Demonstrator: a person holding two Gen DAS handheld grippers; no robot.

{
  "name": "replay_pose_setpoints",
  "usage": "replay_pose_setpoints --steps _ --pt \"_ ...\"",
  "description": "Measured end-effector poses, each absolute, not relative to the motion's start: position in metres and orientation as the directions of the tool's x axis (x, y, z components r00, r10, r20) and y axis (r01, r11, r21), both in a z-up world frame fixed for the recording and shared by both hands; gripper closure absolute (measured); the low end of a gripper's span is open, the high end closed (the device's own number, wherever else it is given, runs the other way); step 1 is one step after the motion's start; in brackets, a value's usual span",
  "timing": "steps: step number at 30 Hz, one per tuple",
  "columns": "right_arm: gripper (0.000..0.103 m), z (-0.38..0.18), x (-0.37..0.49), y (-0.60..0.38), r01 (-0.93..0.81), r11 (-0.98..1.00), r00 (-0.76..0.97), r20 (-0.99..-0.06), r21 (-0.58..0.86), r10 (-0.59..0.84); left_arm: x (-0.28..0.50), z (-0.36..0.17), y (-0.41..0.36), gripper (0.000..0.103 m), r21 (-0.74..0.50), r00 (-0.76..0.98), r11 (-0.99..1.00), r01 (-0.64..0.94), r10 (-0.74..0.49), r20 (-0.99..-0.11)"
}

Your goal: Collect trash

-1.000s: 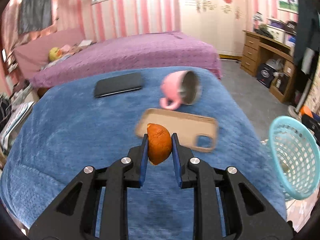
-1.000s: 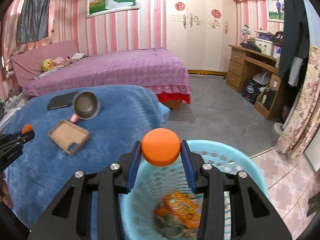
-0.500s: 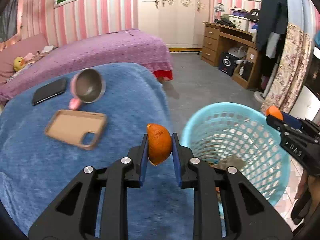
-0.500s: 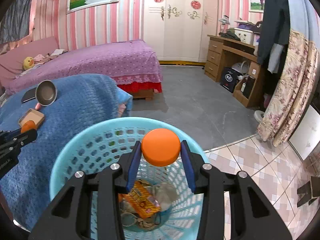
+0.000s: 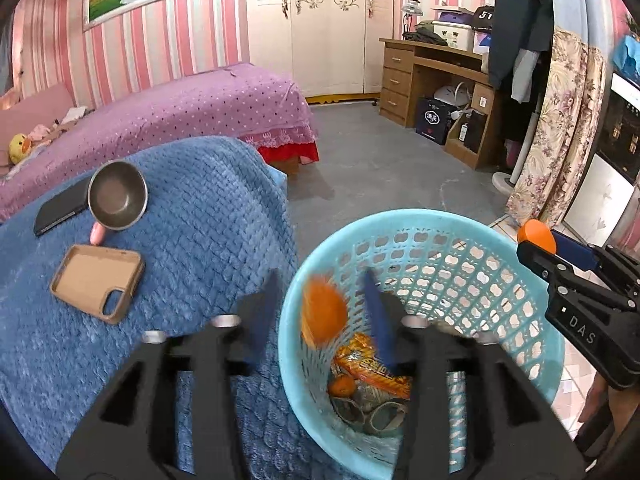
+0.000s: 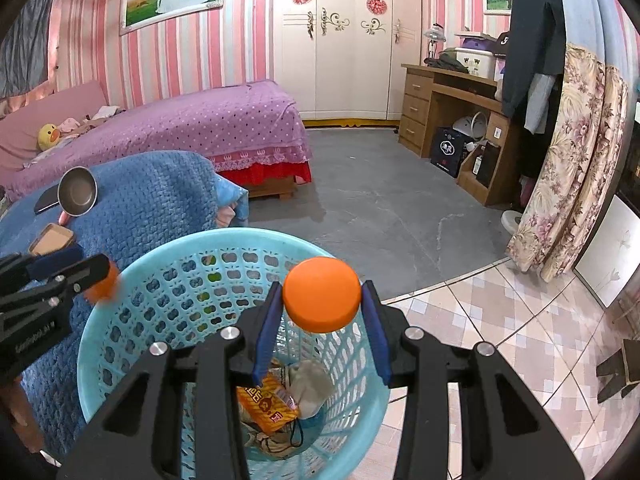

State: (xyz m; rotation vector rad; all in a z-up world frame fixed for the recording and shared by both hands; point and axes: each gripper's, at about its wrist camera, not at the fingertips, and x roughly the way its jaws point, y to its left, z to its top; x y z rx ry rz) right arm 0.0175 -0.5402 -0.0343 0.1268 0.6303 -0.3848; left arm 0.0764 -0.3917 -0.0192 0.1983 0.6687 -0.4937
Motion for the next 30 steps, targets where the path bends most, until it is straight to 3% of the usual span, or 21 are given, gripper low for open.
replay_pose_setpoints --steps 8,21,22,25,30 --pt "0.063 -0.037 0.022 -0.535 0.379 0.925 0.739 -0.602 0.001 -0.302 0.083 -0.008 -0.364 0.012 0.051 0.741 0.896 0.441 -0.331 -0.584" --pt "0.063 -0.036 0.037 -0.514 0.351 0.936 0.745 -0.604 -0.004 -0.282 0.092 -0.003 -0.307 0.006 0.043 0.770 0.936 0.350 -0.262 -0.582" --pt "0.058 -0.036 0.037 -0.513 0.351 0.936 0.745 -0.604 -0.005 -0.282 0.092 -0.003 -0.304 0.006 0.045 0.773 0.938 0.345 -0.256 -0.581" --pt "0.026 -0.036 0.036 -0.508 0.355 0.935 0.746 -0.598 -0.014 -0.293 0.093 0.000 -0.292 0.006 0.047 0.773 0.942 0.332 -0.244 -0.585" --pt "0.009 -0.032 0.036 -0.505 0.367 0.930 0.744 -0.597 -0.013 -0.302 0.087 0.008 -0.270 0.006 0.052 0.785 0.944 0.325 -0.238 -0.572"
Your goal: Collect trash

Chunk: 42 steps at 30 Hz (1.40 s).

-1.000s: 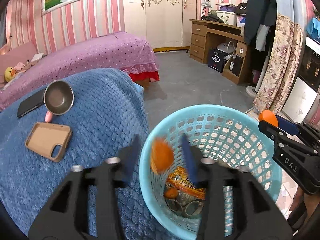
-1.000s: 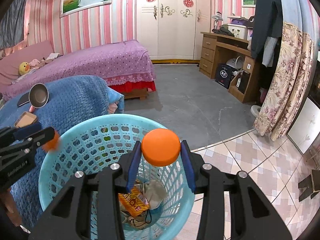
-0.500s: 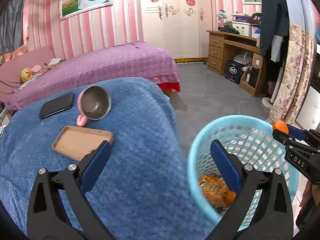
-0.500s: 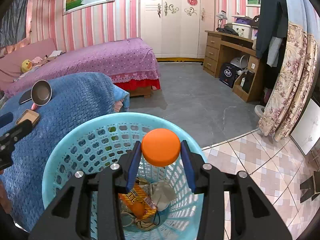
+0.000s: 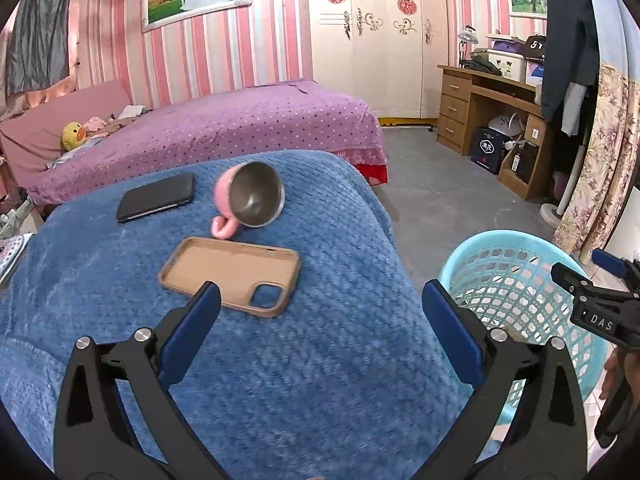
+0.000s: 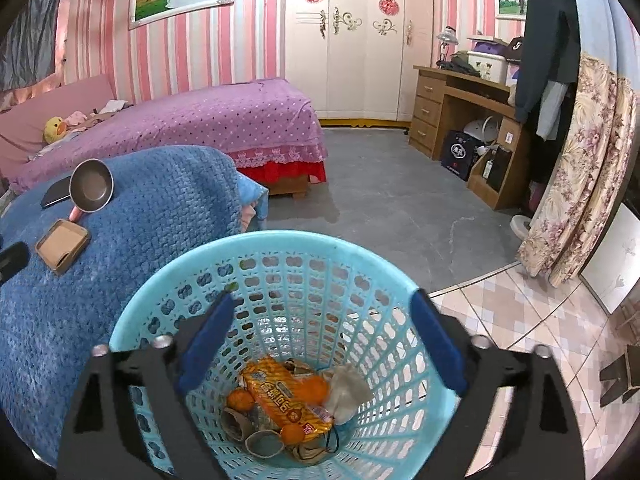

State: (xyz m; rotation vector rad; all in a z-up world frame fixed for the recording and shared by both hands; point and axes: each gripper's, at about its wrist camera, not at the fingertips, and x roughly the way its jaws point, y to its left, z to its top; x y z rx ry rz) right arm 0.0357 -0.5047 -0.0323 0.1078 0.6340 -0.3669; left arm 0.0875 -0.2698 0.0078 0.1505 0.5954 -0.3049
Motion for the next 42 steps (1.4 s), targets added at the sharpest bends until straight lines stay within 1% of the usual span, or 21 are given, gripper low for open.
replay_pose_setpoints --steps 2,8,13,17,21,26,29,37,42 --pt "0.005 -0.028 0.035 -0.499 0.366 0.930 0.743 -0.599 -0.012 -0.300 0.083 0.011 -0.262 0.006 0.053 0.790 0.946 0.321 -0.237 -0.565" --pt "0.005 -0.007 0.033 -0.473 0.341 0.940 0.771 -0.572 -0.005 -0.282 0.065 0.020 -0.231 0.006 0.064 0.804 0.948 0.313 -0.229 -0.548" --pt "0.005 0.013 0.016 -0.440 0.327 0.944 0.806 -0.538 0.053 -0.249 0.048 0.029 -0.197 0.006 0.064 0.824 0.956 0.286 -0.211 -0.526" --pt "0.005 0.021 -0.003 -0.405 0.306 0.951 0.822 -0.514 0.035 -0.245 0.029 0.029 -0.173 0.006 0.085 0.837 0.960 0.266 -0.187 -0.514" --pt "0.005 0.020 -0.020 -0.372 0.280 0.958 0.833 -0.511 0.057 -0.214 0.015 0.025 -0.156 0.006 0.104 0.842 0.961 0.256 -0.169 -0.512" --pt "0.005 0.015 -0.035 -0.340 0.291 0.956 0.832 -0.500 0.025 -0.240 0.002 0.019 -0.137 0.005 0.064 0.839 0.964 0.259 -0.192 -0.509" --pt "0.005 0.013 -0.038 -0.324 0.288 0.957 0.832 -0.490 -0.019 -0.260 -0.002 0.016 -0.131 0.005 0.042 0.844 0.964 0.263 -0.208 -0.495" --pt "0.005 0.008 -0.042 -0.302 0.296 0.954 0.834 -0.474 -0.049 -0.283 0.001 0.007 -0.121 0.005 0.044 0.851 0.964 0.262 -0.209 -0.481" --pt "0.005 0.011 -0.041 -0.292 0.298 0.952 0.841 -0.454 -0.066 -0.295 0.003 0.008 -0.114 0.005 0.024 0.855 0.965 0.263 -0.221 -0.469"
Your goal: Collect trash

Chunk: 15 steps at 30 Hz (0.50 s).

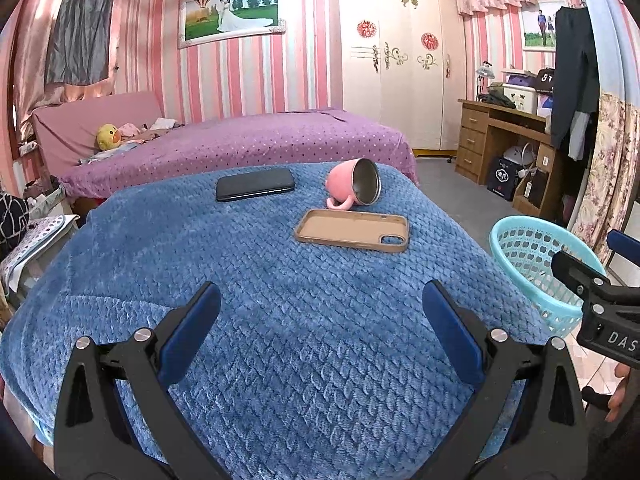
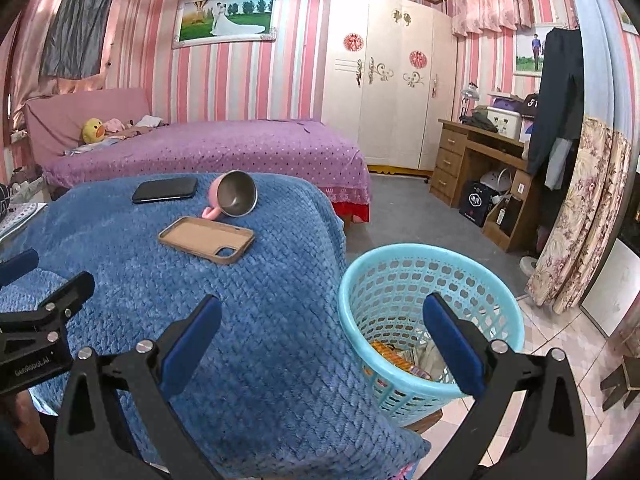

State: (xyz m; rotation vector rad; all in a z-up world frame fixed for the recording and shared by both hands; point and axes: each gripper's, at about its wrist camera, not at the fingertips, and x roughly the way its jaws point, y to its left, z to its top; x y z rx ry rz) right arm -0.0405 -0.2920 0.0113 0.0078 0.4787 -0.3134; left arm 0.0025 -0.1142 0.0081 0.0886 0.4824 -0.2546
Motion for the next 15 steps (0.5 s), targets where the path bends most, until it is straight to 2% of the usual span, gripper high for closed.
replay_pose_setpoints --steps 15 --pt "0.005 0.014 -0.038 -0.278 0.295 0.951 0.853 -0.424 -0.090 -0.304 0.007 0.010 -0.101 0.005 -0.005 0.858 0.969 0.247 -0.222 -0.463"
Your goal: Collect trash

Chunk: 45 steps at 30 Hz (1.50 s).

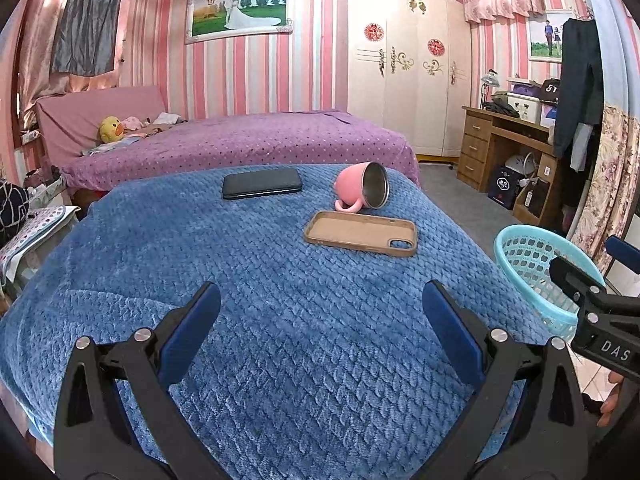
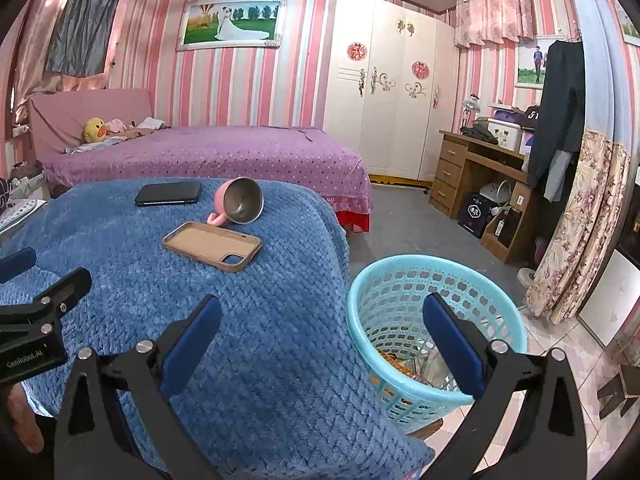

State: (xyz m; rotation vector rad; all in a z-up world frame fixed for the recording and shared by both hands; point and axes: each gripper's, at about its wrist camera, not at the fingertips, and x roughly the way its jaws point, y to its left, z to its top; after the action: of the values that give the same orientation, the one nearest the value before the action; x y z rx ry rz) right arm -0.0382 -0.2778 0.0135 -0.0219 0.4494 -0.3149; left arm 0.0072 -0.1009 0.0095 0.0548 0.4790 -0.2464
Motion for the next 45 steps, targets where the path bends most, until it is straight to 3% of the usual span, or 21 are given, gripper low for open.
replay_pose_setpoints --steps 45 --pt "0.005 0.0158 -0.0385 -0.2821 0.302 0.949 0.856 -0.412 -0.092 -0.313 0.0079 0.0085 -0.1011 0.005 -0.002 0.863 0.971 0.239 -0.213 -0.458"
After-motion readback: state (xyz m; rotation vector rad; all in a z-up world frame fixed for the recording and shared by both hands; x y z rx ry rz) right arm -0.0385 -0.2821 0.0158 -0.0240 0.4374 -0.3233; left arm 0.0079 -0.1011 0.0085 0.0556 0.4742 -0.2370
